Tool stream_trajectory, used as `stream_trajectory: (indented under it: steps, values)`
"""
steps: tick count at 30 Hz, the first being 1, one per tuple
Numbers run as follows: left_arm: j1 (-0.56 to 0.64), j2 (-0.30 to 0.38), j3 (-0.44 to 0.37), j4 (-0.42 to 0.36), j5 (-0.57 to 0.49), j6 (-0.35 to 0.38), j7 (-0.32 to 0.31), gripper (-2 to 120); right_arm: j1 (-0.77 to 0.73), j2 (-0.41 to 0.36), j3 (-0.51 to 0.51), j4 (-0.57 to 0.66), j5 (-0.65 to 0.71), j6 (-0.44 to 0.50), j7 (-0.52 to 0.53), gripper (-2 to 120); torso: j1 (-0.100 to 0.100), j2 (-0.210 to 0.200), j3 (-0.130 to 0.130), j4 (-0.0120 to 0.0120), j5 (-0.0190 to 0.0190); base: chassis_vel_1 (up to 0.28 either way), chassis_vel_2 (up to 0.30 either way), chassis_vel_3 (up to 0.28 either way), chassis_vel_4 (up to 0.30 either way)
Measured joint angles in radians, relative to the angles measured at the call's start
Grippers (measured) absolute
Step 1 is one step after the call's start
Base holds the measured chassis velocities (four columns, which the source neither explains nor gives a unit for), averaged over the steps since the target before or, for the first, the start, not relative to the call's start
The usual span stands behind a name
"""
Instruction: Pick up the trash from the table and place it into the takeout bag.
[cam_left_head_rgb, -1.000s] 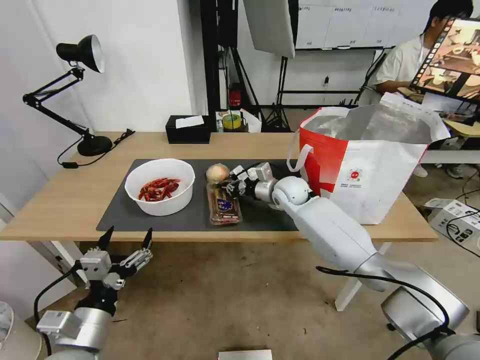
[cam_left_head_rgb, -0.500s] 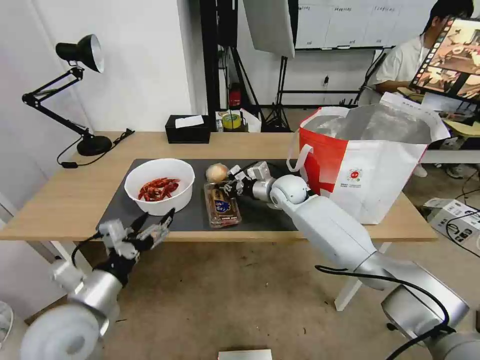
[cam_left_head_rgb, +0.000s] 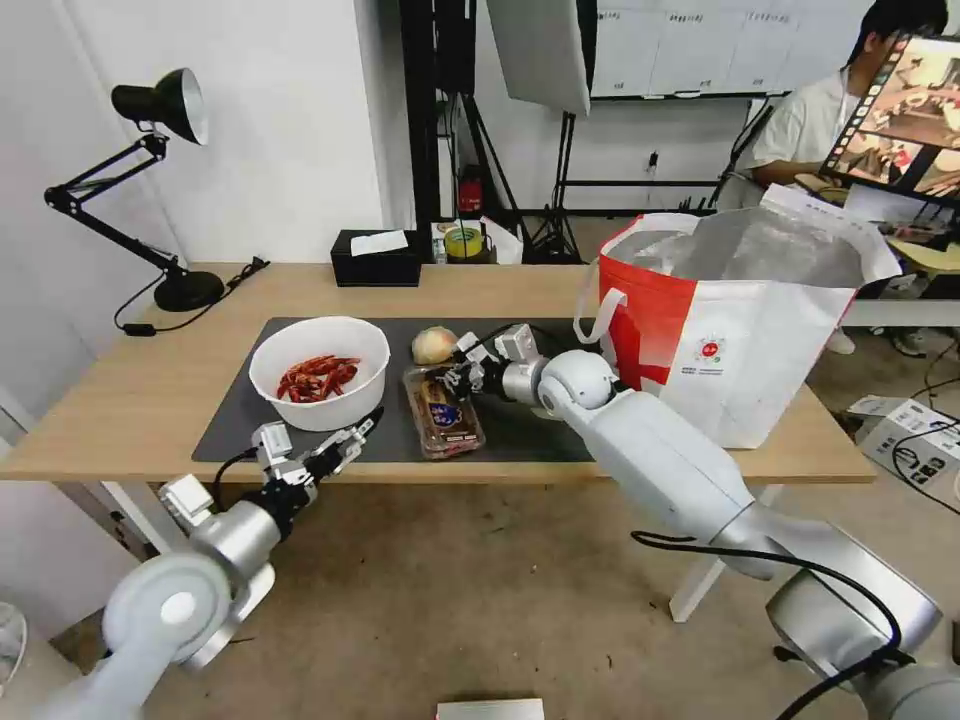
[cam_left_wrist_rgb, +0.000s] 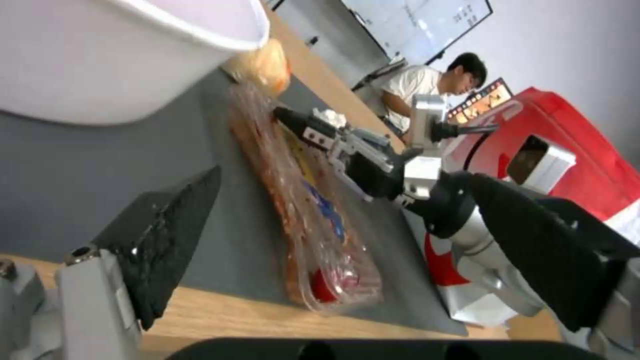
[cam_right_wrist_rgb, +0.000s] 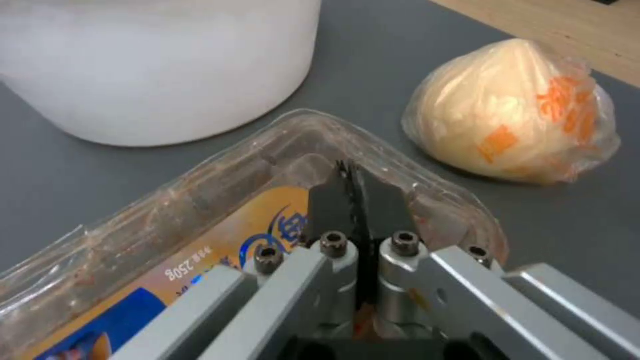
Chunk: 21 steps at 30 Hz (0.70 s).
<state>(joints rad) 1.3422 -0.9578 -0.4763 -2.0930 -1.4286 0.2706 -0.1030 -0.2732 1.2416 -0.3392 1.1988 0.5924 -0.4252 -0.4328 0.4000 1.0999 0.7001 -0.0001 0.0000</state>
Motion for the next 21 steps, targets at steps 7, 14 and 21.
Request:
stream_trajectory:
  steps: [7, 14, 21]
  values:
    - [-0.048, -0.009, 0.037, 0.03, 0.002, -0.002, -0.016, 100, -0.001, -0.007, 0.001, 0.01, 0.001, -0.004, 0.001, 0, 0.0, 0.0, 0.0, 0.0001, 0.0, 0.0, 0.0, 0.0, 0.0]
    - [-0.076, -0.009, 0.067, 0.048, 0.004, -0.003, -0.022, 100, 0.0, -0.009, 0.005, 0.01, 0.001, -0.005, 0.001, 0, 0.0, 0.0, 0.0, 0.0001, 0.0, 0.0, 0.0, 0.0, 0.0]
    - [-0.098, -0.014, 0.105, 0.062, 0.007, -0.001, -0.027, 100, 0.0, -0.016, 0.007, 0.021, 0.007, -0.005, 0.001, 0, 0.0, 0.0, 0.0, 0.0001, 0.0, 0.0, 0.0, 0.0, 0.0]
